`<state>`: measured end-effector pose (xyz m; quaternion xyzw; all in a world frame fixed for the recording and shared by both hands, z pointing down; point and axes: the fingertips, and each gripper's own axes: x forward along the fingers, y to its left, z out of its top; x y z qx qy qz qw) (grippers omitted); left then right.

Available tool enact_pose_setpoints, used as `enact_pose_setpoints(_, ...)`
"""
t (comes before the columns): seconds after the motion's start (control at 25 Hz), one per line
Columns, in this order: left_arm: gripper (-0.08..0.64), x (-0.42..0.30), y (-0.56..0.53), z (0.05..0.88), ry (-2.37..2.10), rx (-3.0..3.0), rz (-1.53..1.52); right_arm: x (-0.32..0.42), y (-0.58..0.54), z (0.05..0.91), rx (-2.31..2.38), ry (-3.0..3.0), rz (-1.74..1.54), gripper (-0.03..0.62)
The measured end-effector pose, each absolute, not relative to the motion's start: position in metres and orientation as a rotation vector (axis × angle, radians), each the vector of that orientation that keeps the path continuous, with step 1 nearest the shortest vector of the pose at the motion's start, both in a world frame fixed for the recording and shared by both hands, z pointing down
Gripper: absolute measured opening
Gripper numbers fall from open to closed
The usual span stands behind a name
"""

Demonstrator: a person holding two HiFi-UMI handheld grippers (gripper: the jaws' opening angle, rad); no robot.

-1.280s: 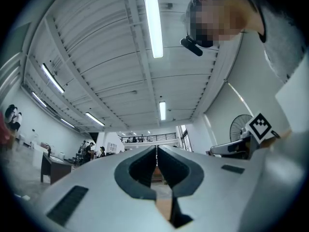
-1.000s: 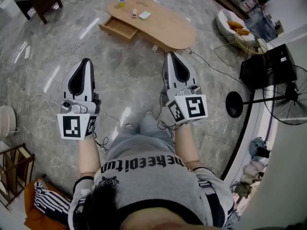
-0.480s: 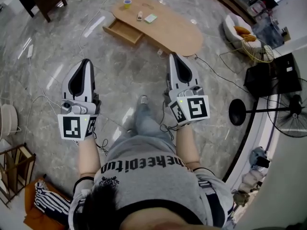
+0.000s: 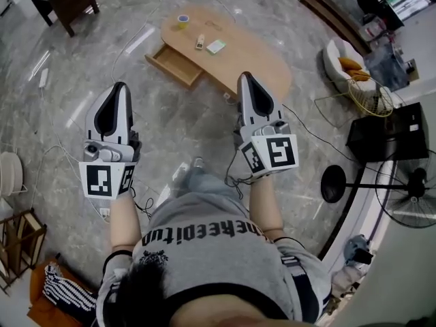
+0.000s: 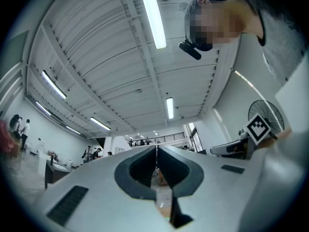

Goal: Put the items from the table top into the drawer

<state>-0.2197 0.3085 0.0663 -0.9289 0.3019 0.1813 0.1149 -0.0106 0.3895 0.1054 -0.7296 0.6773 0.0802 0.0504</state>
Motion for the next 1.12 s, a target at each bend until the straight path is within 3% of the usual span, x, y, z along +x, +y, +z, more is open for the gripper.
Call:
enact_pose_setpoints(0.48,0.011,-0.106,0.252,0.056,0.870,-2.693,0.539,0.092,0.315,0.110,-2.169,2.105,0.215,0.003)
enact_pose_setpoints(1.12,0.011,-0.074,0.136,0.073,0.835,-2.723,0.531,0.123,0.207,0.134,-2.231,2.075,0.144,0.003)
